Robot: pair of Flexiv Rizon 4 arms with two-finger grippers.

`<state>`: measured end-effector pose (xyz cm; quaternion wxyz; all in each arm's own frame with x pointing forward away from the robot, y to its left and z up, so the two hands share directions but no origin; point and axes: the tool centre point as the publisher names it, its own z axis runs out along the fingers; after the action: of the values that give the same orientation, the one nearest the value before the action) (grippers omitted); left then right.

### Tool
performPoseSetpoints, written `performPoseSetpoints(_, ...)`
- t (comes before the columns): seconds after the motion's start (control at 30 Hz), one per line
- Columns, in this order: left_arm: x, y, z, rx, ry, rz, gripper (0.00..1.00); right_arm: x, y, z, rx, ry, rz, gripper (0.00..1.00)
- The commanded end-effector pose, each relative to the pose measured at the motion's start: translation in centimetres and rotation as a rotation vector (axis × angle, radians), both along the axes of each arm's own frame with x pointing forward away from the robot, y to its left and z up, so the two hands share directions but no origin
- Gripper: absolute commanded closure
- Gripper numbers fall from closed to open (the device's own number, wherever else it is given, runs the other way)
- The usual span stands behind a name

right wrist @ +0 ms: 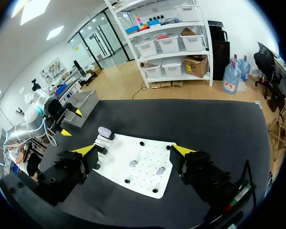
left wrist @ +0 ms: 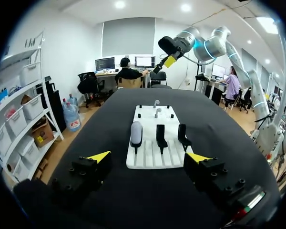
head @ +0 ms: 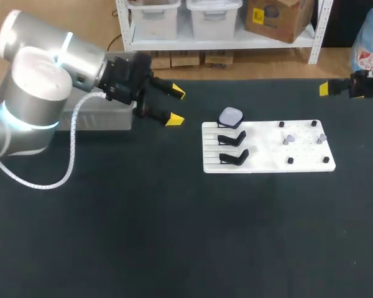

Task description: Pick up each earbud case from the left stands, insert the matching earbuds, close the lid, and place the case in the box.

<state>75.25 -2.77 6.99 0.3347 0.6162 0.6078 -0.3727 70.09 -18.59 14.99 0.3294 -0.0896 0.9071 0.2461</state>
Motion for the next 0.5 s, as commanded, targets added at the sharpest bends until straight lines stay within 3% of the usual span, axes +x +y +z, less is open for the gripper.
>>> performPoseSetpoints(0.03,0.6,-0.9,-1.2,-0.022,0.024,-0.026,0.0,0.0,0.0,0.0,0.001,-0.001,0.001,0.0)
performPoseSetpoints(0.43,0.3,-4.2,-2.2,-0.021,0.006,-0.018,0.0,0.0,0.0,0.0,0.001,-0.001,0.001,0.0)
performPoseSetpoints(0.5,0.3,-4.7,-2.3,-0.021,0.001,-0.018,0.29,0.0,0.0,0.0,0.001,-0.001,0.001,0.0)
